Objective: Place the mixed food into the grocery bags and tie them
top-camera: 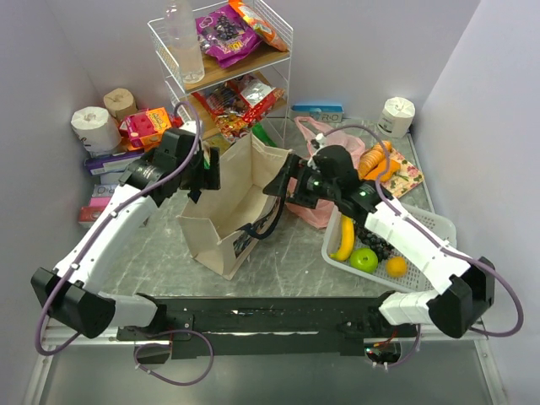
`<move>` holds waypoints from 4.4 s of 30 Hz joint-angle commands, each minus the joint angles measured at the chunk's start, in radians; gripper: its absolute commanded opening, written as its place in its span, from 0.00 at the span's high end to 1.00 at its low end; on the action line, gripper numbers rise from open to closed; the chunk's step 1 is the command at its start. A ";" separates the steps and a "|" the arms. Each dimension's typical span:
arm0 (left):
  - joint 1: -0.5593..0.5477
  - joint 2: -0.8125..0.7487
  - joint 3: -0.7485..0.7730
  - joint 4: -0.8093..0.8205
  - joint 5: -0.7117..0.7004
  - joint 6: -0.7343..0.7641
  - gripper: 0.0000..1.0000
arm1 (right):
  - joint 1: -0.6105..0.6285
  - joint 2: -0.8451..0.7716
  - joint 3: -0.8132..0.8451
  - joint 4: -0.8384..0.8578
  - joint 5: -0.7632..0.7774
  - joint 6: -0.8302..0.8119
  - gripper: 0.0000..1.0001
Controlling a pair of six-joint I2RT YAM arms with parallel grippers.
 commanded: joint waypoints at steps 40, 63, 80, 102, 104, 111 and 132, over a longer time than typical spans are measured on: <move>0.060 -0.238 -0.079 0.288 0.035 0.008 0.04 | -0.098 0.159 0.236 -0.322 0.183 -0.196 1.00; 0.109 0.183 0.450 0.903 -0.102 0.386 0.04 | -0.100 0.135 0.205 -0.180 0.044 -0.215 1.00; 0.178 0.346 0.631 0.883 0.035 0.418 0.04 | -0.098 0.064 0.153 -0.176 0.056 -0.209 1.00; 0.195 0.388 0.648 0.951 0.167 0.393 0.48 | -0.100 0.023 0.133 -0.183 0.082 -0.212 1.00; 0.195 0.384 0.644 0.972 0.173 0.398 0.61 | -0.098 0.020 0.132 -0.181 0.085 -0.215 1.00; 0.195 0.371 0.654 1.067 0.185 0.390 0.89 | -0.098 0.020 0.132 -0.184 0.085 -0.221 1.00; 0.117 0.218 0.598 1.179 0.346 0.172 0.99 | -0.111 0.032 0.147 -0.183 0.084 -0.233 1.00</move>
